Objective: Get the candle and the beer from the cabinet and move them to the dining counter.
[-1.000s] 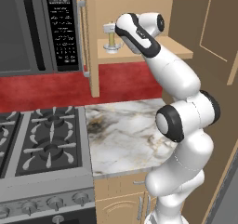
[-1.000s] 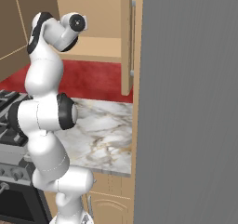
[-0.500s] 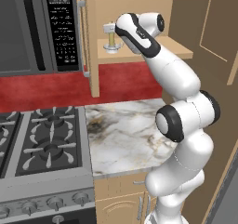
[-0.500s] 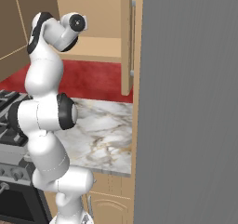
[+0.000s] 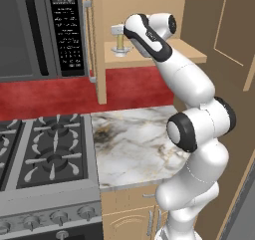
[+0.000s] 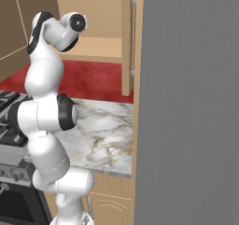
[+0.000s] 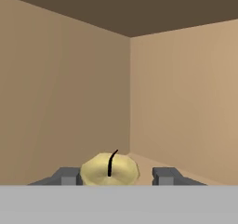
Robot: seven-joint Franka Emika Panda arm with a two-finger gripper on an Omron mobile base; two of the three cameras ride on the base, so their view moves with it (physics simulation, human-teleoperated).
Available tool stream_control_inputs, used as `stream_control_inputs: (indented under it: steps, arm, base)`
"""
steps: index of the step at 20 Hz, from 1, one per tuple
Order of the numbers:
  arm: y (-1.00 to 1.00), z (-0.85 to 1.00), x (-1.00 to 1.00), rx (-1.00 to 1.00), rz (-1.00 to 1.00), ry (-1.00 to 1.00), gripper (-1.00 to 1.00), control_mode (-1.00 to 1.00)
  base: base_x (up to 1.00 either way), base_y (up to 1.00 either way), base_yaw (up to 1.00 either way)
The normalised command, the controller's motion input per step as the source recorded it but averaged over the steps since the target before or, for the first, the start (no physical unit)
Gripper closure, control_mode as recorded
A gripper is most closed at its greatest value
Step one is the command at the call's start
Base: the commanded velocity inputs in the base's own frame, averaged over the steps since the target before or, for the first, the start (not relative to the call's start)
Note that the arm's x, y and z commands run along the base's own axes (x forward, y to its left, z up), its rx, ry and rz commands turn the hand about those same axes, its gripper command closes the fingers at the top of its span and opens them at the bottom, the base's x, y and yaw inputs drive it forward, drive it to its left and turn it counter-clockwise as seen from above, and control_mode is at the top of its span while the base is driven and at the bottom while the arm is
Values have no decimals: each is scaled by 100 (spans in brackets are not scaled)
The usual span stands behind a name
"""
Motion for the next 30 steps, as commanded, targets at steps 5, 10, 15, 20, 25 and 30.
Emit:
stream_control_inputs:
  steps: [5,10,15,20,25,30]
  arm:
    - [0,0,0,0,0,0,100,-100]
    - [0,0,0,0,0,0,100,-100]
    - [0,0,0,0,0,0,100,-100]
    - [0,0,0,0,0,0,100,-100]
    - [0,0,0,0,0,0,100,-100]
    - [0,0,-13,0,0,0,100,-100]
  base:
    - [0,0,0]
    - [0,0,0]
    - [0,0,0]
    - [0,0,0]
    - [0,0,0]
    - [0,0,0]
